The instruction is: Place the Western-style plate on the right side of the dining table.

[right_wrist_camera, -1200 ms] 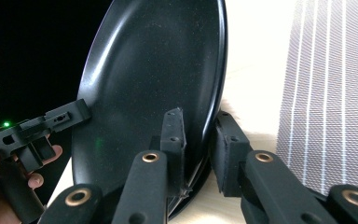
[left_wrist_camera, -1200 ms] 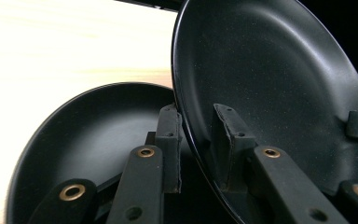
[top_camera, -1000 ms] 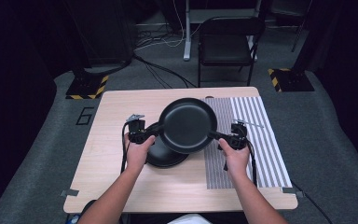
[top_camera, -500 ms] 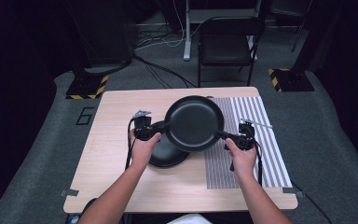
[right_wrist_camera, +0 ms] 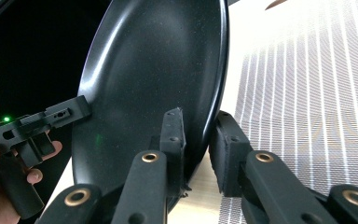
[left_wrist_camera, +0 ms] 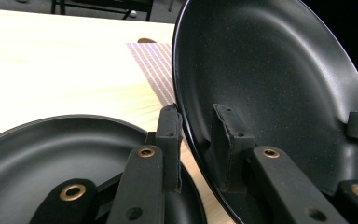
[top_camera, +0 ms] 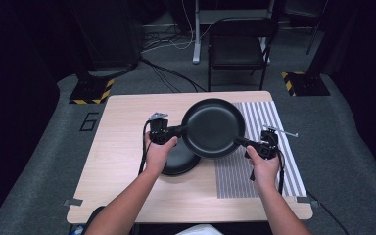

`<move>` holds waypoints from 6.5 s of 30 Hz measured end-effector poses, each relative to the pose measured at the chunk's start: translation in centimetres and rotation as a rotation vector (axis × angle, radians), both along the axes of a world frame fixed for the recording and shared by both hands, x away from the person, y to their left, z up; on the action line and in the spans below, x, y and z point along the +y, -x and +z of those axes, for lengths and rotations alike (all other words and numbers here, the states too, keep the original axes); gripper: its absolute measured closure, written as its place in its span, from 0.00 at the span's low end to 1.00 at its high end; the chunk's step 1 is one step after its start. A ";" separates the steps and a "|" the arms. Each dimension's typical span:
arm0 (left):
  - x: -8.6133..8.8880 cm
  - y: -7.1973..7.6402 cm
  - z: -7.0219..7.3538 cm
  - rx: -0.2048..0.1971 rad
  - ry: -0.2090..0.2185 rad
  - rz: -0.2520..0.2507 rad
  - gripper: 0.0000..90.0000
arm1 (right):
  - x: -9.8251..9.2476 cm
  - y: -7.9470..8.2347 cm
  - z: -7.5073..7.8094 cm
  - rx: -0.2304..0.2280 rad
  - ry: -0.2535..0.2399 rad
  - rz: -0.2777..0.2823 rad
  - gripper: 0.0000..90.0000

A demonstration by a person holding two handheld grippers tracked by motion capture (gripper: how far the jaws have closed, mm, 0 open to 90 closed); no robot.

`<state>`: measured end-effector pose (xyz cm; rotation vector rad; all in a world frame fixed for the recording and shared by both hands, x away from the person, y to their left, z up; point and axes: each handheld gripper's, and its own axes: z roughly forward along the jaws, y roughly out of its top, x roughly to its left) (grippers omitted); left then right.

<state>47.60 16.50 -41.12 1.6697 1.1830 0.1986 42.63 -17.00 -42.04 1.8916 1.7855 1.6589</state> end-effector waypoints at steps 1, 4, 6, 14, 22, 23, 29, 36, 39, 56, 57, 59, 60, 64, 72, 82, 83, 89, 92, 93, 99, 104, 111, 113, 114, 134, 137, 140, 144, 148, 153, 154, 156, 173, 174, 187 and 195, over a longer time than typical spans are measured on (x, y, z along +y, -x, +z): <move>-0.2 -0.1 0.0 0.002 0.004 -0.004 0.81 | -0.2 0.1 0.1 -0.005 0.005 -0.004 0.84; -0.7 -0.2 0.1 0.001 0.003 -0.013 0.81 | -0.6 0.3 0.2 -0.003 0.008 -0.014 0.84; -1.0 -0.2 0.2 -0.002 0.004 -0.021 0.81 | -0.9 0.5 0.3 -0.007 0.008 -0.022 0.84; -2.2 -0.5 0.3 0.001 0.005 -0.045 0.82 | -1.9 1.1 0.4 -0.006 0.005 -0.042 0.84; -3.1 -0.7 0.2 0.007 0.009 -0.071 0.82 | -2.9 1.6 0.5 -0.004 0.013 -0.058 0.84; -3.2 -0.7 0.1 0.012 0.016 -0.076 0.82 | -2.9 1.7 0.5 -0.002 0.014 -0.062 0.84; -3.9 -0.9 0.1 0.012 0.024 -0.093 0.83 | -3.6 2.2 0.6 -0.008 0.021 -0.075 0.84; -4.8 -1.0 0.3 0.006 0.023 -0.112 0.83 | -4.2 2.7 0.8 -0.011 0.018 -0.095 0.84; -5.2 -1.1 0.2 0.009 0.026 -0.117 0.83 | -4.6 2.9 0.7 -0.011 0.020 -0.103 0.84; -7.3 -1.5 -1.2 0.030 0.027 -0.152 0.83 | -6.3 3.8 0.0 -0.004 0.056 -0.132 0.84; -7.4 -1.5 -1.2 0.029 0.025 -0.152 0.83 | -6.4 3.8 -0.1 -0.004 0.058 -0.132 0.84; -7.6 -1.6 -1.4 0.033 0.025 -0.155 0.83 | -6.5 3.9 -0.3 -0.002 0.054 -0.136 0.84; -7.7 -1.6 -1.5 0.035 0.028 -0.153 0.83 | -6.6 3.9 -0.4 -0.004 0.058 -0.135 0.84; -8.1 -1.7 -1.9 0.042 0.024 -0.164 0.83 | -6.9 4.1 -0.7 0.001 0.057 -0.142 0.84; -9.2 -1.5 -3.0 0.059 0.017 -0.175 0.83 | -7.8 4.7 -1.7 0.019 0.067 -0.153 0.84; -10.1 -1.6 -4.1 0.075 0.013 -0.187 0.83 | -8.7 5.1 -2.8 0.037 0.062 -0.162 0.84; -10.2 -1.6 -4.2 0.078 0.016 -0.184 0.83 | -8.7 5.1 -2.9 0.037 0.063 -0.163 0.84; -10.7 -1.7 -5.0 0.091 0.018 -0.182 0.82 | -9.0 5.1 -3.3 0.045 0.072 -0.171 0.84; -10.9 -1.8 -5.4 0.100 0.017 -0.186 0.82 | -9.2 5.0 -3.5 0.054 0.070 -0.177 0.84; -11.0 -1.8 -5.6 0.103 0.019 -0.186 0.82 | -9.3 5.0 -3.6 0.057 0.071 -0.177 0.84; -11.2 -2.0 -6.0 0.106 0.024 -0.185 0.83 | -9.6 4.8 -4.0 0.061 0.071 -0.176 0.84; -11.3 -2.2 -6.2 0.106 0.024 -0.178 0.83 | -9.6 4.5 -4.2 0.059 0.072 -0.181 0.84; -11.4 -2.5 -6.6 0.113 0.032 -0.172 0.82 | -9.7 4.1 -4.4 0.059 0.075 -0.190 0.84; -11.5 -2.5 -6.7 0.112 0.029 -0.173 0.82 | -9.7 4.0 -4.5 0.061 0.076 -0.187 0.84; -11.5 -2.5 -6.7 0.112 0.029 -0.173 0.82 | -9.8 4.0 -4.5 0.063 0.079 -0.185 0.84; -12.4 -3.2 -8.7 0.169 0.044 -0.157 0.82 | -10.4 3.1 -5.6 0.109 0.085 -0.196 0.85; -12.4 -3.4 -8.9 0.167 0.038 -0.151 0.82 | -10.5 2.8 -5.8 0.111 0.084 -0.200 0.85; -12.5 -3.6 -9.2 0.180 0.045 -0.143 0.82 | -10.6 2.4 -6.0 0.108 0.089 -0.199 0.85; -12.6 -3.8 -9.6 0.192 0.038 -0.132 0.82 | -10.5 2.0 -6.3 0.115 0.092 -0.204 0.85; -12.8 -4.0 -9.7 0.197 0.037 -0.116 0.82 | -10.5 1.6 -6.5 0.118 0.088 -0.213 0.85; -13.1 -4.1 -9.5 0.202 0.029 -0.103 0.82 | -10.8 1.2 -6.5 0.124 0.063 -0.222 0.86; -13.1 -4.2 -9.5 0.200 0.025 -0.103 0.82 | -10.8 1.1 -6.5 0.120 0.070 -0.221 0.86; -13.1 -4.3 -9.4 0.193 0.011 -0.103 0.82 | -10.9 1.0 -6.5 0.124 0.056 -0.226 0.86; -13.9 -4.6 -9.9 0.224 0.001 -0.070 0.81 | -11.3 0.1 -6.8 0.148 0.068 -0.221 0.87; -13.9 -4.6 -9.9 0.225 0.001 -0.068 0.81 | -11.3 0.0 -6.8 0.151 0.064 -0.221 0.87; -14.2 -4.8 -10.1 0.236 -0.012 -0.052 0.81 | -11.4 -0.2 -7.1 0.150 0.069 -0.220 0.87; -14.3 -4.9 -10.2 0.240 -0.029 -0.048 0.81 | -11.4 -0.4 -7.5 0.164 0.059 -0.222 0.87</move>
